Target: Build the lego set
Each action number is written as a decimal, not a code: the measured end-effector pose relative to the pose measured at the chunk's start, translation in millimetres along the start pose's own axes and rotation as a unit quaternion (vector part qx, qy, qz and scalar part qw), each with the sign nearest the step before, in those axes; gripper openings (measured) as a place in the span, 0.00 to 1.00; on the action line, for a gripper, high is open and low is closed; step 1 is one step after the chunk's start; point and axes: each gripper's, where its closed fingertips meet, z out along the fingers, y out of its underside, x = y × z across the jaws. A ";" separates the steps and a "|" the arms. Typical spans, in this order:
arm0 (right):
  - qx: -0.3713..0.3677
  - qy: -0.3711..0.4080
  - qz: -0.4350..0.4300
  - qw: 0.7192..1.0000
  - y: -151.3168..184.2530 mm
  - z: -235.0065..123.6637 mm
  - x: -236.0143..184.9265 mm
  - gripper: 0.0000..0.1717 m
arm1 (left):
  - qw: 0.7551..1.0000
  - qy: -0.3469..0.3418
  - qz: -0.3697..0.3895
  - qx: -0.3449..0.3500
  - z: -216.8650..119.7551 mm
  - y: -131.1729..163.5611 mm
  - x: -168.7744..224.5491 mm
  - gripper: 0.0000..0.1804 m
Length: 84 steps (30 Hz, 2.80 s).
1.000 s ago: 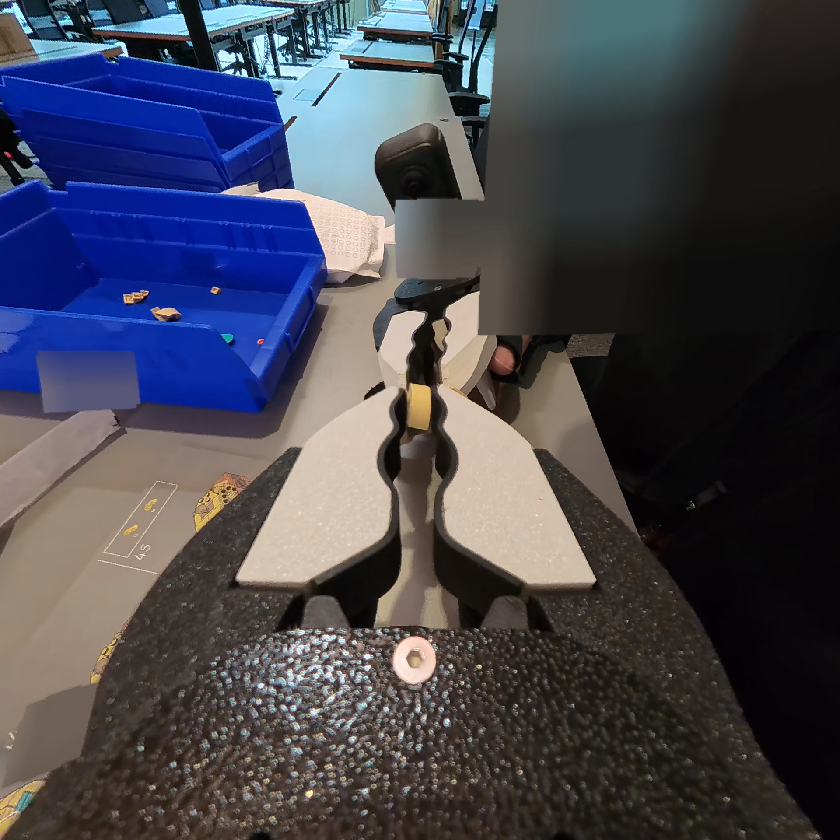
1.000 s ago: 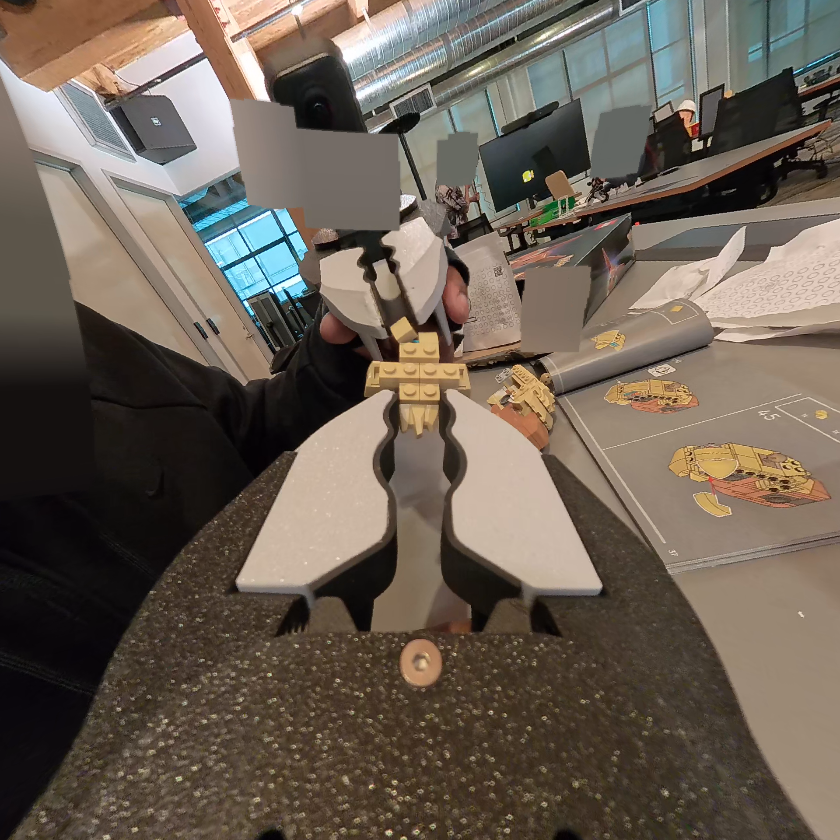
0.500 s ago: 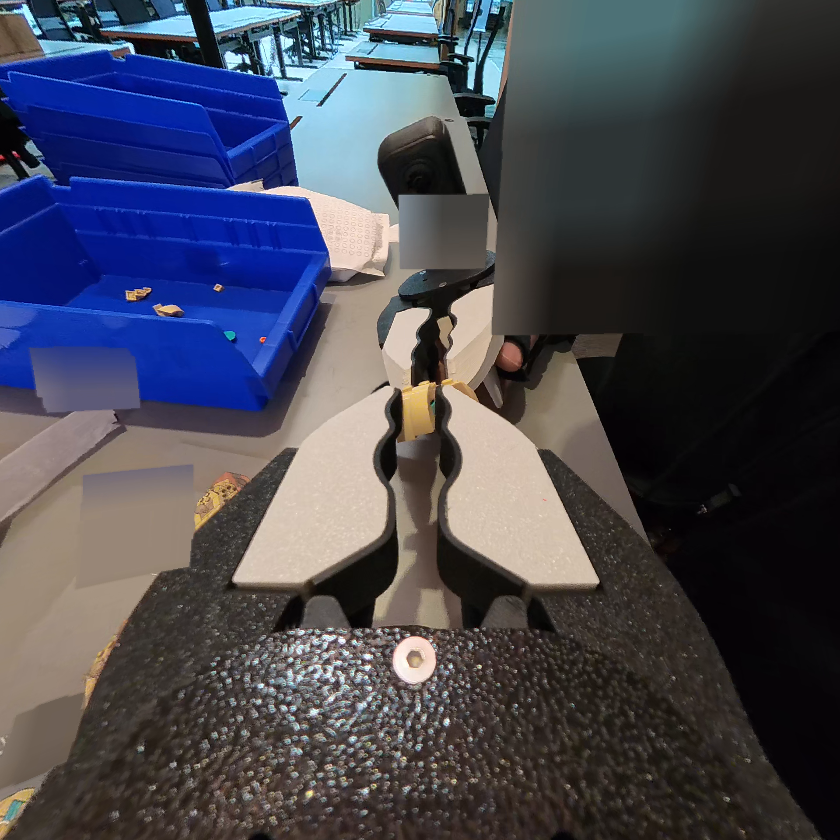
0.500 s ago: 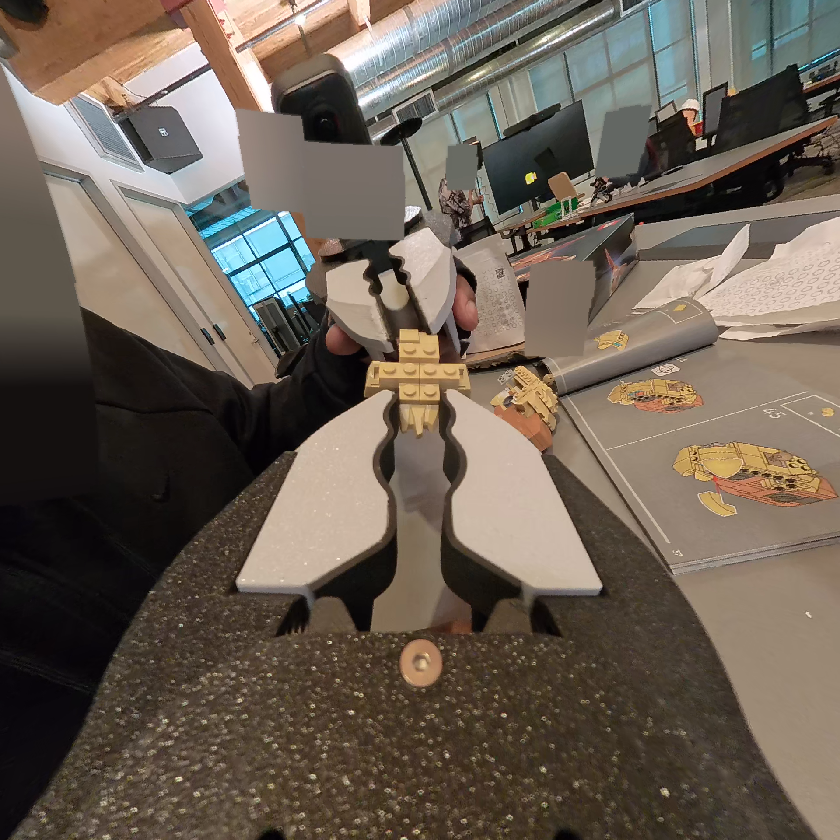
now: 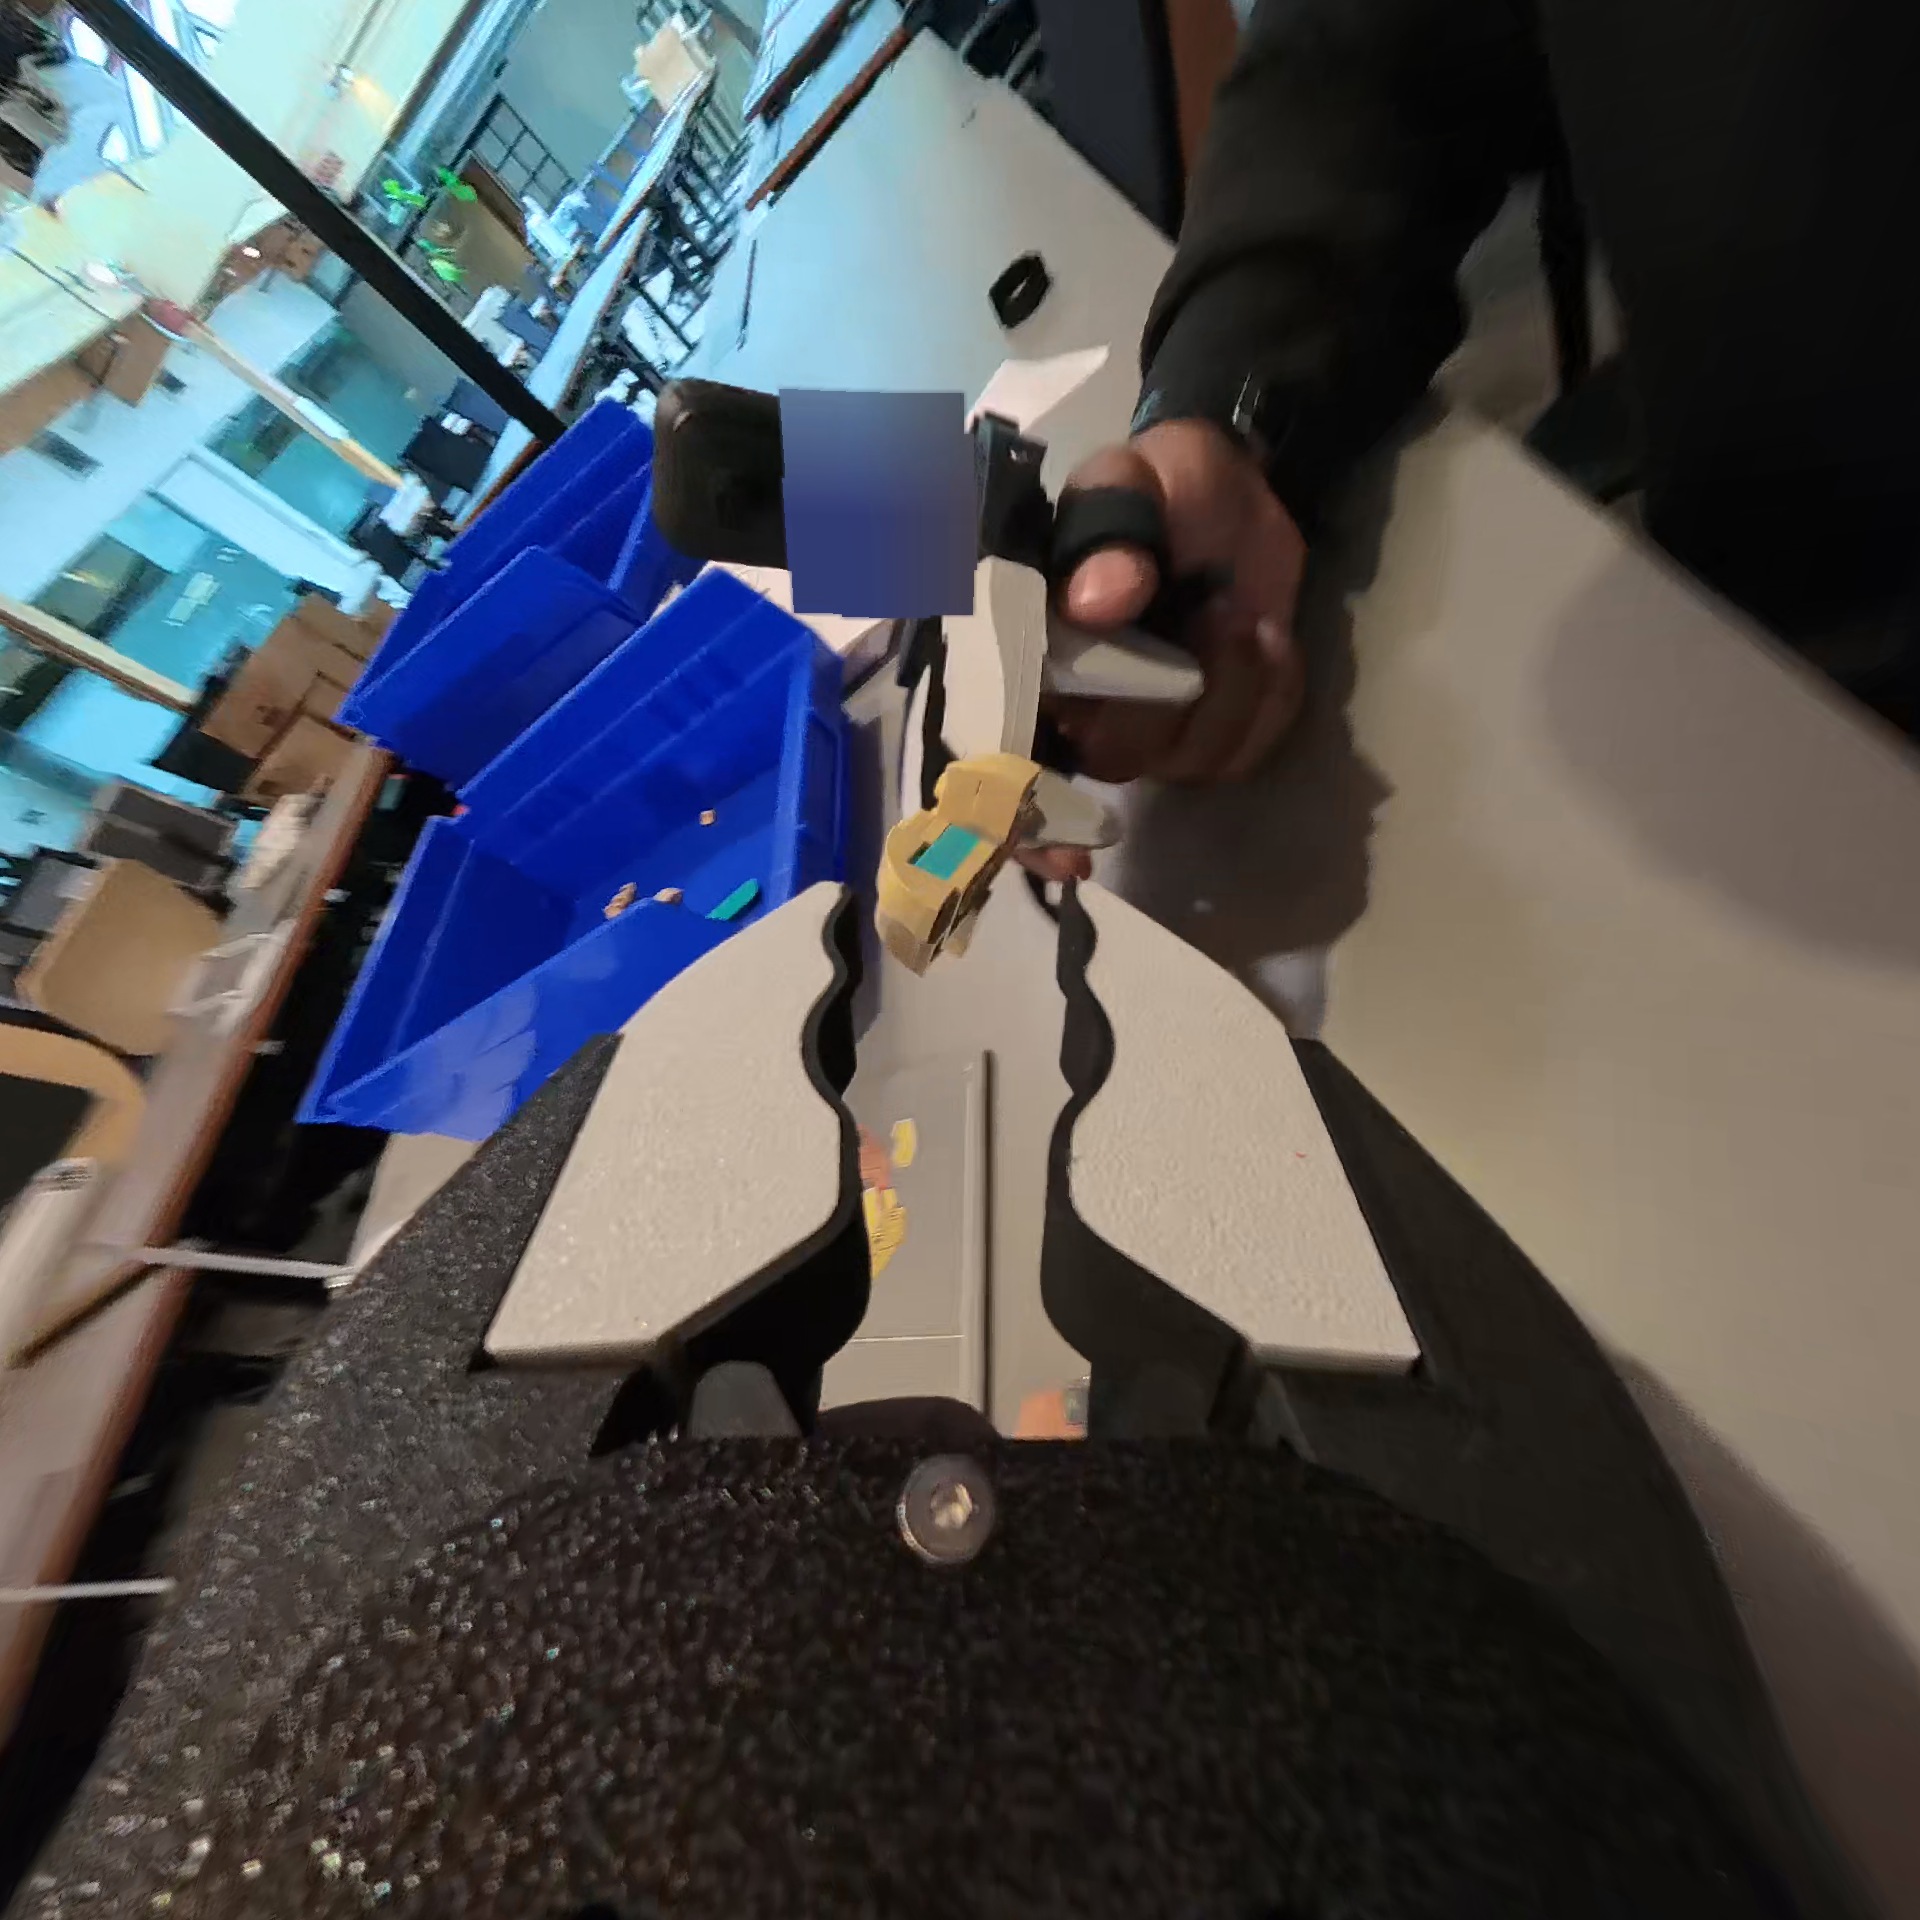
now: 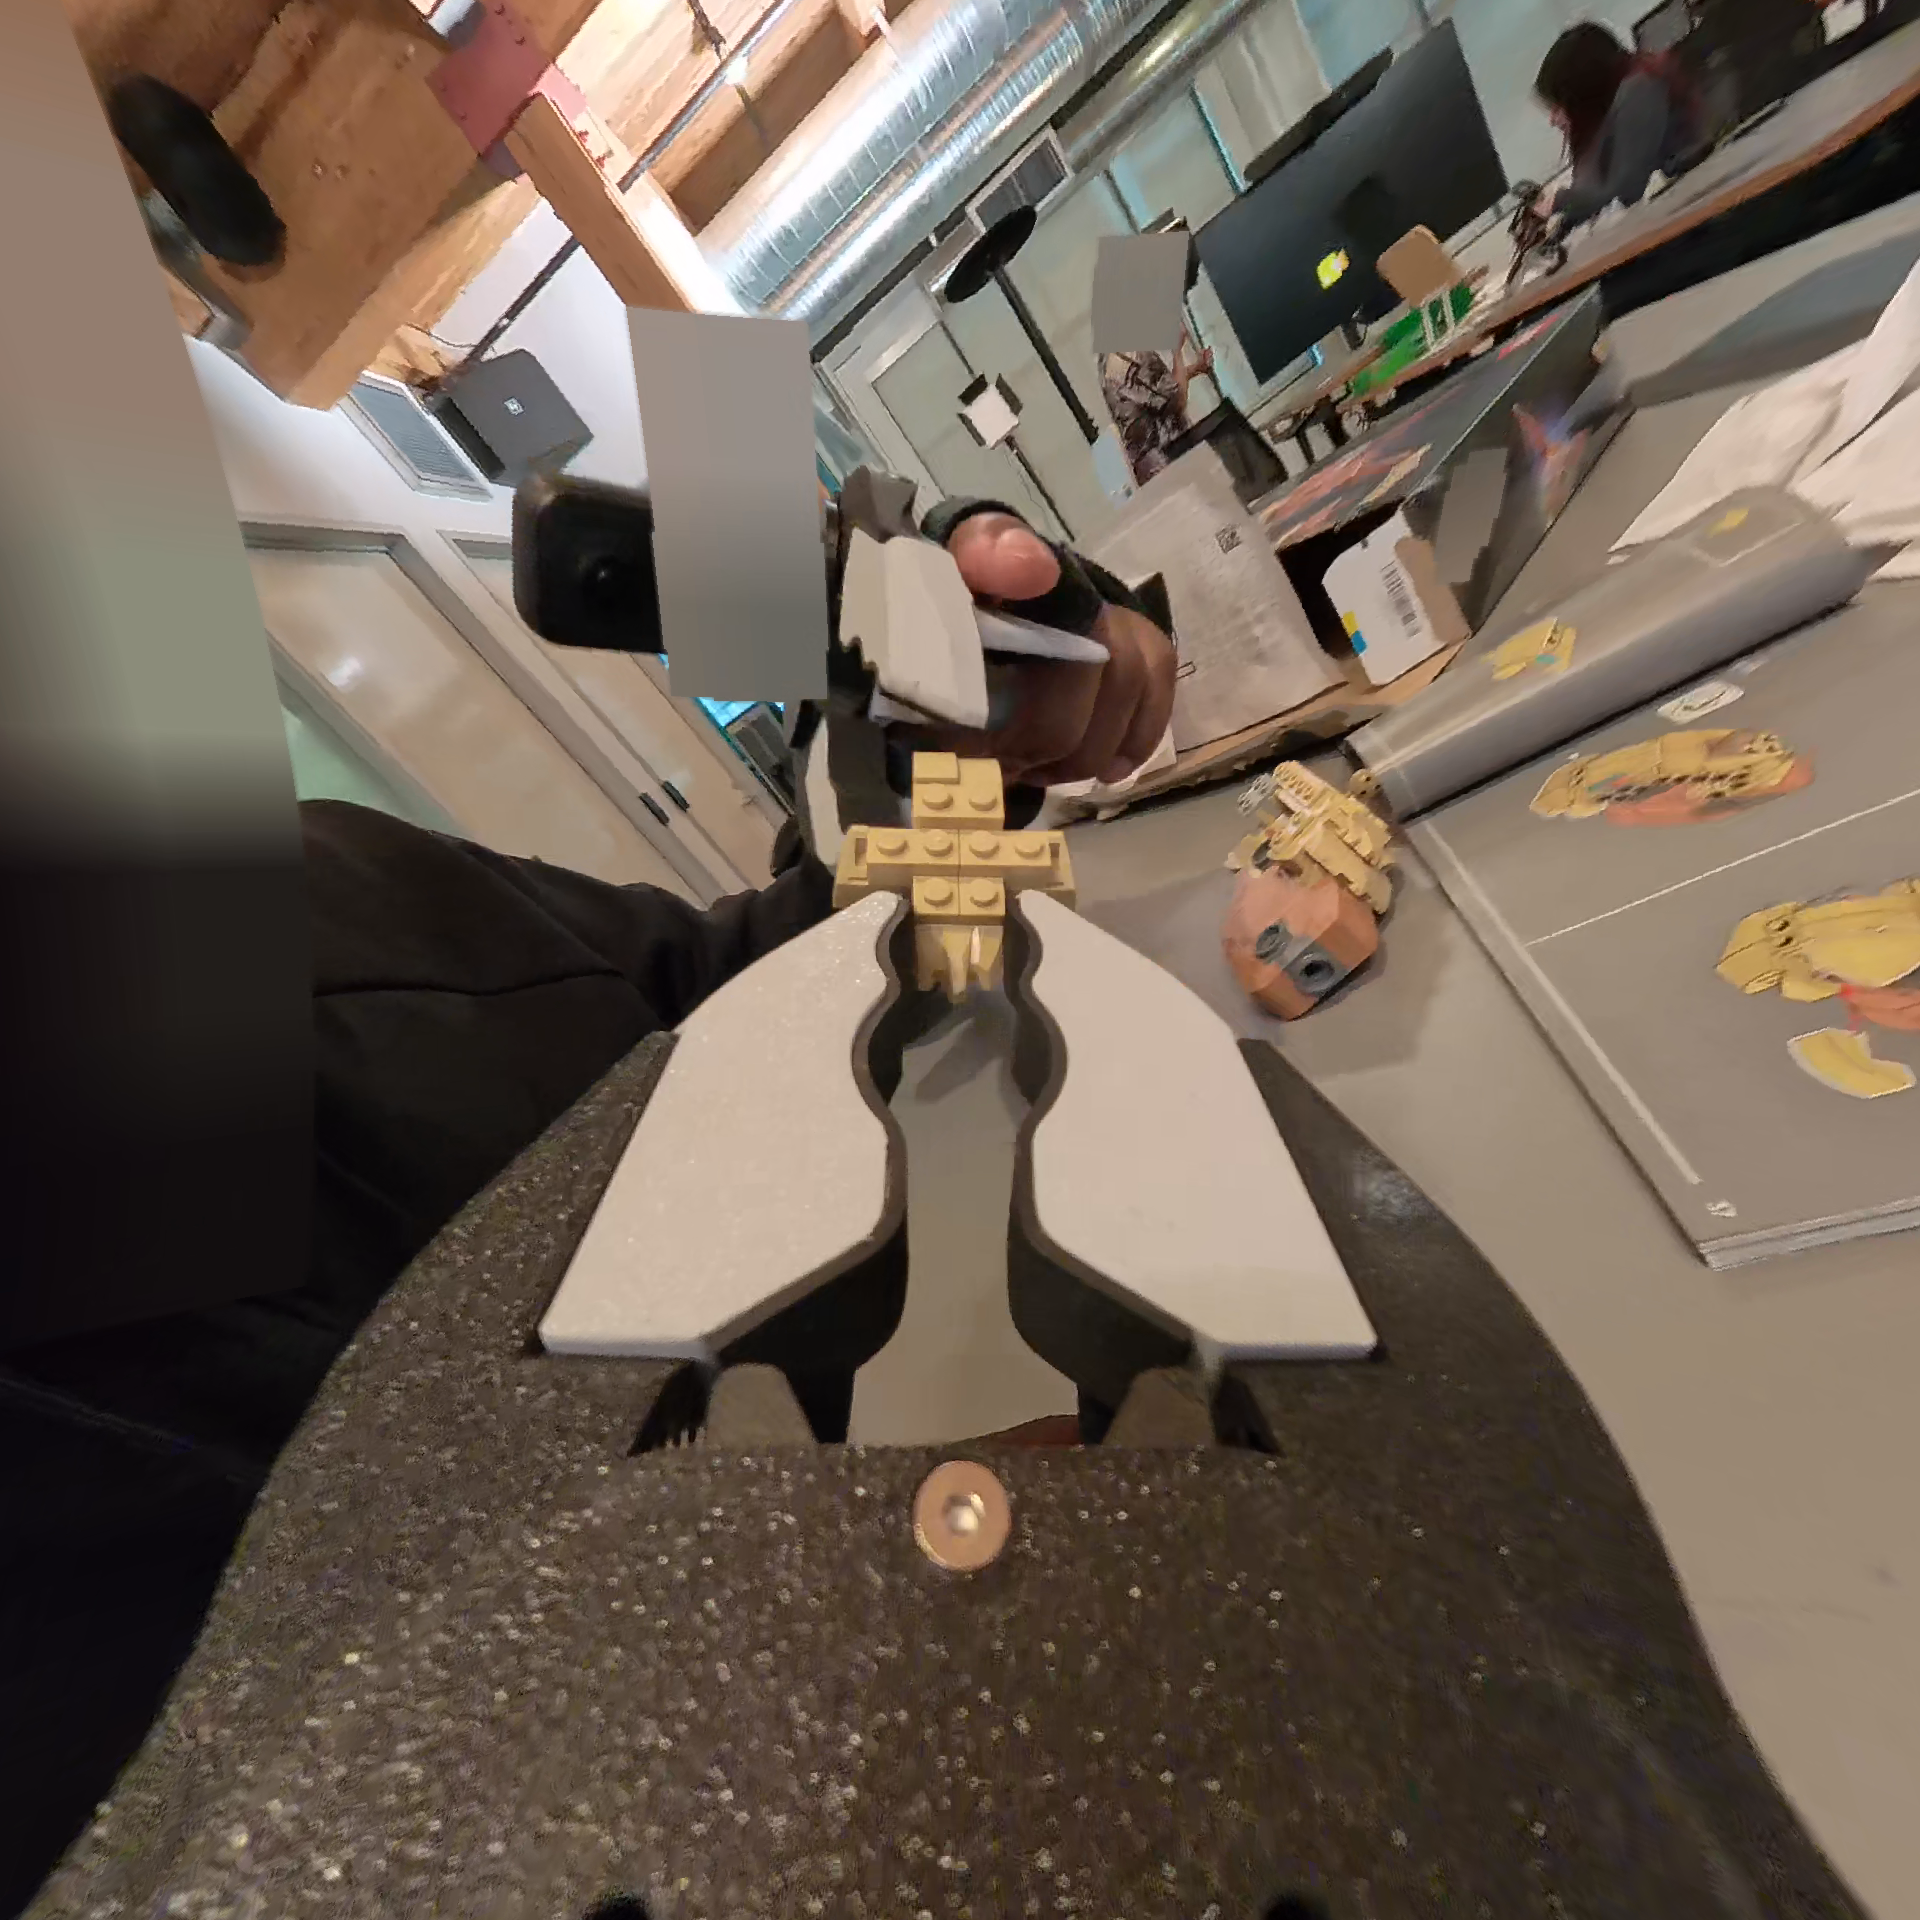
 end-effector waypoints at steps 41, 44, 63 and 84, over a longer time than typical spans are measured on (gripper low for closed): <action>-0.026 -0.022 0.054 0.998 9.4 2.7 -2.6 0.10 | 0.998 0.002 0.016 0.057 7.8 -1.2 7.4 0.09; -0.023 -0.021 0.052 0.998 8.6 2.5 -2.6 0.10 | 0.998 -0.001 0.020 0.056 7.9 -1.8 6.9 0.09; -0.021 -0.024 0.011 0.999 1.2 -4.6 -1.9 0.10 | 0.996 -0.042 0.010 0.077 6.7 0.9 -0.8 0.11; -0.032 -0.037 0.003 0.999 5.5 -2.1 -9.0 0.10 | 0.992 -0.051 0.058 0.096 7.2 -5.4 5.1 0.08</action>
